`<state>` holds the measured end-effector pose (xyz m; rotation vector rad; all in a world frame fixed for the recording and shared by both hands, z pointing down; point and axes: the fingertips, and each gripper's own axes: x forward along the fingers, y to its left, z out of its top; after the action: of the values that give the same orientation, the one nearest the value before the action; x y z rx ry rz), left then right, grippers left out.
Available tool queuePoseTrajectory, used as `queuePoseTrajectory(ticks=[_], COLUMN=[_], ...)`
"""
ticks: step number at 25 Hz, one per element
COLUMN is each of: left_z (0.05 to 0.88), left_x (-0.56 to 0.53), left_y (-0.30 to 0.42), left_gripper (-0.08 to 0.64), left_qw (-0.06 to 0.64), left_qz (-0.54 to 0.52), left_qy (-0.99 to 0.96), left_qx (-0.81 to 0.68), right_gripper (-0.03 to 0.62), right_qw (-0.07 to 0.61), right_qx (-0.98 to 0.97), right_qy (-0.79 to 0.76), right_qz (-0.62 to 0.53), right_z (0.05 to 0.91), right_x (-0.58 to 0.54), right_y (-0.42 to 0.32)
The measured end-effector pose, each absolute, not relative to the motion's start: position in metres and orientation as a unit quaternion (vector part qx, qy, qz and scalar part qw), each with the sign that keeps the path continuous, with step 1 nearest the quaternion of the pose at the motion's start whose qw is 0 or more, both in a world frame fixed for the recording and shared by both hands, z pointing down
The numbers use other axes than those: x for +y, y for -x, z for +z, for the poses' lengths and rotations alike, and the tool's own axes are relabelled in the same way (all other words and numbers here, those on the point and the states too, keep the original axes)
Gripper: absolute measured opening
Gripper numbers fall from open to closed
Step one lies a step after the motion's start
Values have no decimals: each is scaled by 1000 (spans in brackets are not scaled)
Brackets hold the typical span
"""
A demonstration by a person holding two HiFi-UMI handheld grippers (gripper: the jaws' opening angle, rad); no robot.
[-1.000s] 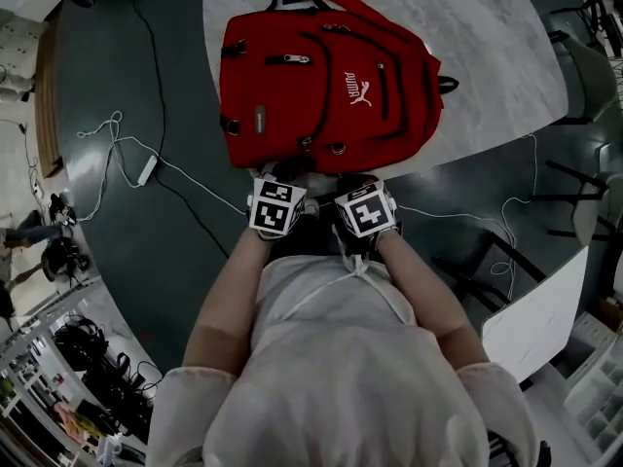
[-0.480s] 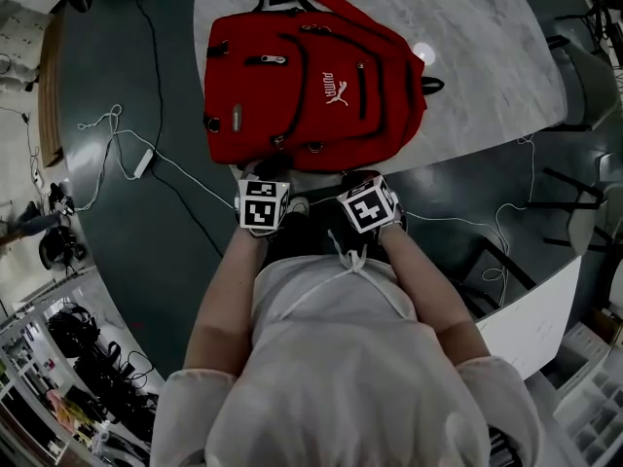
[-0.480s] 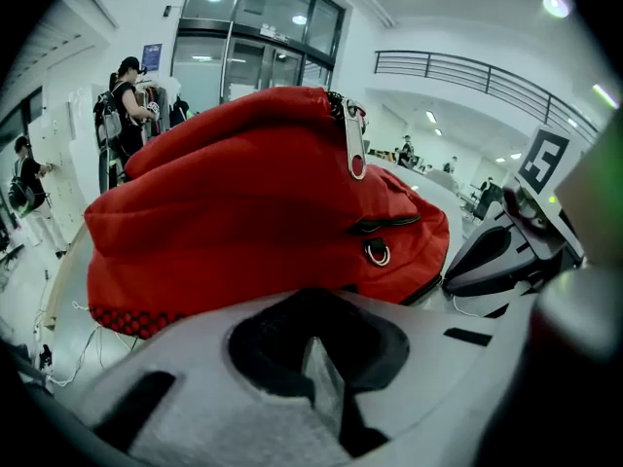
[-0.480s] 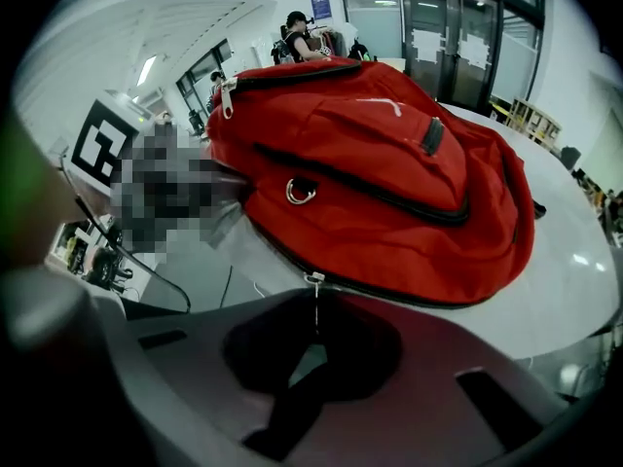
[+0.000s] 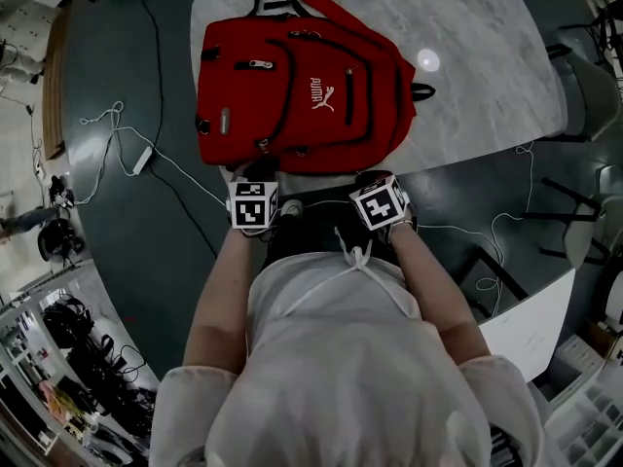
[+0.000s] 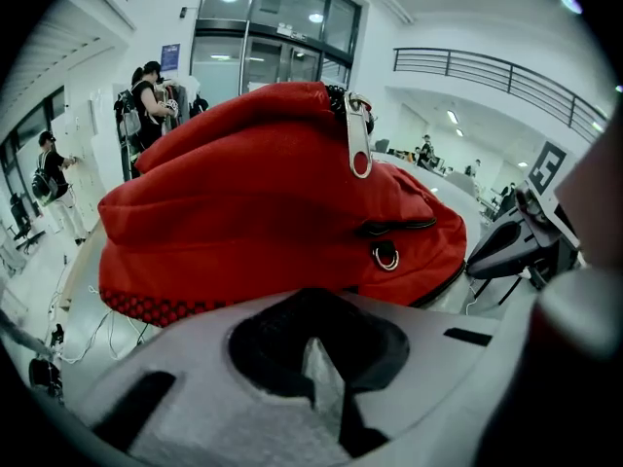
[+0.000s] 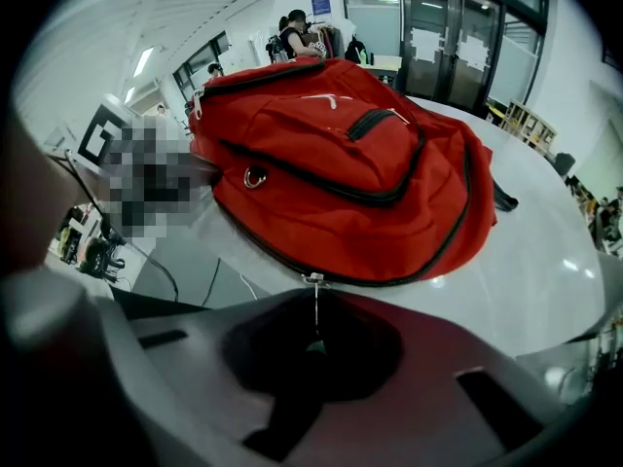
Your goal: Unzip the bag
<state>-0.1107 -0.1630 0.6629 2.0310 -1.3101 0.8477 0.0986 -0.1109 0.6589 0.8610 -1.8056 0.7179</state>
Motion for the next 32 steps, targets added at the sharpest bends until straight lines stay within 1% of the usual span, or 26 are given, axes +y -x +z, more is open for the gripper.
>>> queuePoseTrajectory(ticks=[10,21,26,29,30,31,32], left_z=[662,663,664,664,663,663,661], left_x=[-163,-165,-166,-165,-165,-165,-164], left_y=[115,116,116,116,116,116,116], left_gripper=[23,23,23,23,23,23,23], left_qw=[278,284,287,291,294,298,302], left_qz=[322,318,318,315,313,311,309], left_qy=[-737,-716,-713,-716,-718,-720,-721], left_qx=[-525,-553,-555,-551,-548,-544,-542], right_gripper=[29,29,29,32,40,62,99], right_qw=[494,503,477,475,473,471,467], right_qx=[-732,-737,-748,-740,-736,-732,-729], right_qy=[-377,-376,-376,-375,-380,-386,-393], right_qz=[278,251,269,294,301,306,310], right_z=[658,648,653,662,665,666,666], right_x=[-130,-154,-157,-149,-147,-145,-142], right_y=[-157,-184,-181,-183,-184,-184,-185])
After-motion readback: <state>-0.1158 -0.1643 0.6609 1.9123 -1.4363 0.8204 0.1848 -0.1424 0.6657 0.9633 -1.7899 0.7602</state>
